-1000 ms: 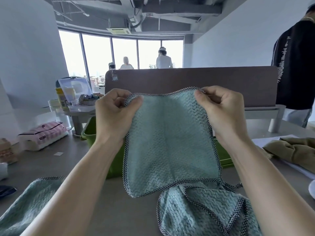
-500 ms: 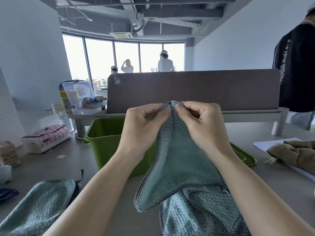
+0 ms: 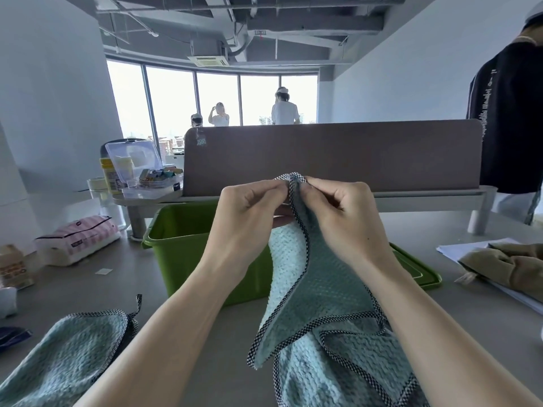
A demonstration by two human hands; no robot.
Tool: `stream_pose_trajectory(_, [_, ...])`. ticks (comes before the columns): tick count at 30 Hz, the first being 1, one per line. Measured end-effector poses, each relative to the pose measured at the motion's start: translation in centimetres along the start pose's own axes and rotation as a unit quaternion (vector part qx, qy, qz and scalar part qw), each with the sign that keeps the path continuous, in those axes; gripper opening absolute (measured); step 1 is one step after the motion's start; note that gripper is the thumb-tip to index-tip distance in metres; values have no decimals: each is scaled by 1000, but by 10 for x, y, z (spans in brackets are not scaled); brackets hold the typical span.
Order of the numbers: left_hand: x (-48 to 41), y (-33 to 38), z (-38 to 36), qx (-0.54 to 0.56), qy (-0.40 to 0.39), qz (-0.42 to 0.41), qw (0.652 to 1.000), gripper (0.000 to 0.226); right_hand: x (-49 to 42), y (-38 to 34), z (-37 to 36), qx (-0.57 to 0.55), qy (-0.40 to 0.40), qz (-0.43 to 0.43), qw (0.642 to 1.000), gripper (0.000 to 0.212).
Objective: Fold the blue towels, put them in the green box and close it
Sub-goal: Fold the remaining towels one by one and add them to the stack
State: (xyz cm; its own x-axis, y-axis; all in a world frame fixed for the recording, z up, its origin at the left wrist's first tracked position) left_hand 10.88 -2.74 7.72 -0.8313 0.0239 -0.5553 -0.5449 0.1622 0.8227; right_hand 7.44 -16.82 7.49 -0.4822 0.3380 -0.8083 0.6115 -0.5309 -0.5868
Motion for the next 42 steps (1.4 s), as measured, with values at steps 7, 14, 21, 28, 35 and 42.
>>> stream_pose_trajectory(7, [-2,0,6,-93,3,-84,992,24,2,-4,-2,-85,-91,-44,991,16])
stream_pose_trajectory(14, [-7,11,15,-230,42,-195,953,26,3,-7,-3,-57,-117,-37,991,22])
stream_pose_trajectory(21, [-7,16,16,-257,-18,-208,943,8,4,-6,-4,-12,-88,-31,996,15])
stream_pose_trajectory(28, [-16,13,29,-224,82,-189,953,7,1,1,1,-6,-85,-73,994,23])
stream_pose_trajectory(35, [-17,11,27,-219,11,-174,960,9,0,3,3,9,-68,-62,996,32])
stream_pose_trajectory(42, [-19,12,29,-204,45,-194,958,8,-1,2,5,38,-74,-31,996,27])
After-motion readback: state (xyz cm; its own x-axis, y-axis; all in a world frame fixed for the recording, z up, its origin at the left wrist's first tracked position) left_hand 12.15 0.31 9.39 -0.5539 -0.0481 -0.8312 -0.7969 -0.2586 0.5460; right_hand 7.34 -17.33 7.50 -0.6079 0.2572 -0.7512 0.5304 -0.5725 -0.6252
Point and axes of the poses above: each hand's wrist, its own x-axis away from the middle knuckle, its own z-axis out of the back of the hand, y = z × x, the point moved 4 cm from there along -x, towards the middle knuckle, and after that the axes turned 14 degrees about y, right-handed, at the moved point
